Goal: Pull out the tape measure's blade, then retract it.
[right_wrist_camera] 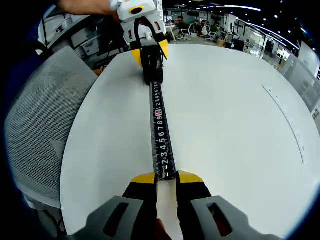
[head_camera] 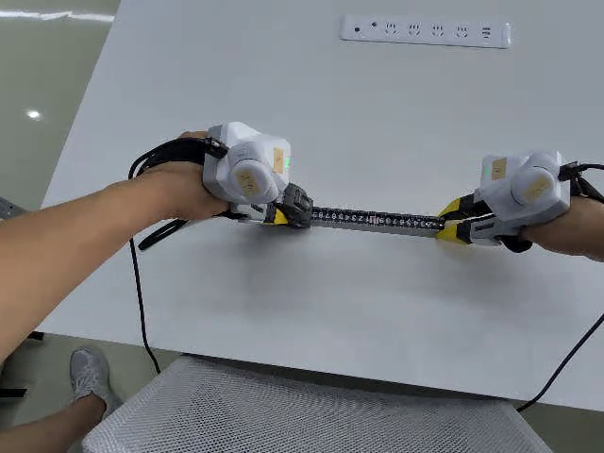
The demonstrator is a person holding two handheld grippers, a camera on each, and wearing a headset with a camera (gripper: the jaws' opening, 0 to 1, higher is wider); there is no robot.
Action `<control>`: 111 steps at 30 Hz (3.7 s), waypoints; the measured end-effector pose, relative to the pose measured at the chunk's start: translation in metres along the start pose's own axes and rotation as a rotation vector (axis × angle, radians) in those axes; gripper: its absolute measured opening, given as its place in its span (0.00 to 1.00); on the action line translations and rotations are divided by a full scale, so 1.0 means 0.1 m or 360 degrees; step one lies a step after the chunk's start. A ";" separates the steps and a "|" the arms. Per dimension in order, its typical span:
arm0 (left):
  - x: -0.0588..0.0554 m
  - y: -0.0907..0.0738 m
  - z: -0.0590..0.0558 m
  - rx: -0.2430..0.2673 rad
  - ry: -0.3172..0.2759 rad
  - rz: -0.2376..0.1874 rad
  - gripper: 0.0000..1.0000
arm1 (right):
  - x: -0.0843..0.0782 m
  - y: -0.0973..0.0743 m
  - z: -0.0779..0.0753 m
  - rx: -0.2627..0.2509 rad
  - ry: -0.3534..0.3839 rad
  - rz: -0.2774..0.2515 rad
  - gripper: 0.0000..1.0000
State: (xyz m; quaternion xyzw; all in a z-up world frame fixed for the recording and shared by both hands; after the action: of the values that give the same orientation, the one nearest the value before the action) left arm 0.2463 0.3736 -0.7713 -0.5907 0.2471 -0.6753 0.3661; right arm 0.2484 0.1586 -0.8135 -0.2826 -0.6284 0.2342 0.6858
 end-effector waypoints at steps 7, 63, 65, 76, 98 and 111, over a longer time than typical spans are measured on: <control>0.01 -0.01 -0.01 0.0002 0.0000 0.0001 0.28 | -0.11 -0.13 -0.02 -0.0001 0.0003 0.0031 0.09; -0.05 0.07 0.04 0.0044 0.0052 -0.0016 0.34 | -0.36 -0.41 -0.04 0.0027 -0.0103 0.0220 0.13; -0.06 0.08 0.06 0.0055 0.0047 -0.0019 0.35 | -0.36 -0.41 -0.04 0.0028 -0.0101 0.0222 0.13; -0.11 -0.11 0.09 0.0186 -0.0175 -0.0060 0.43 | -0.34 -0.39 -0.05 0.0000 -0.0075 0.0226 0.15; -0.16 -0.54 -0.12 0.0652 -0.0862 -0.0369 0.66 | -0.11 -0.55 -0.06 -0.0246 0.0099 0.0096 0.38; -0.22 -0.75 -0.27 0.0801 -0.1035 -0.0417 0.77 | 0.04 -0.87 0.12 -0.0460 0.0303 -0.0053 0.47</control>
State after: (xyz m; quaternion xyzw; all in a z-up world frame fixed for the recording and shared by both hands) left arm 0.2051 0.4339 -0.7317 -0.6914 -0.1306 -0.5341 0.4687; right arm 0.2339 0.0994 -0.7506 -0.3887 -0.5923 0.1020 0.6983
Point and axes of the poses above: the centre of the closed fingertips' face, and the gripper's own axes: y roughly forward along the fingers, z roughly to its left, x roughly out of its top, the point moved 1 cm from there along -y, roughly backward along the fingers, and after that the axes turned 12 degrees about -z, right-handed, at the moved point
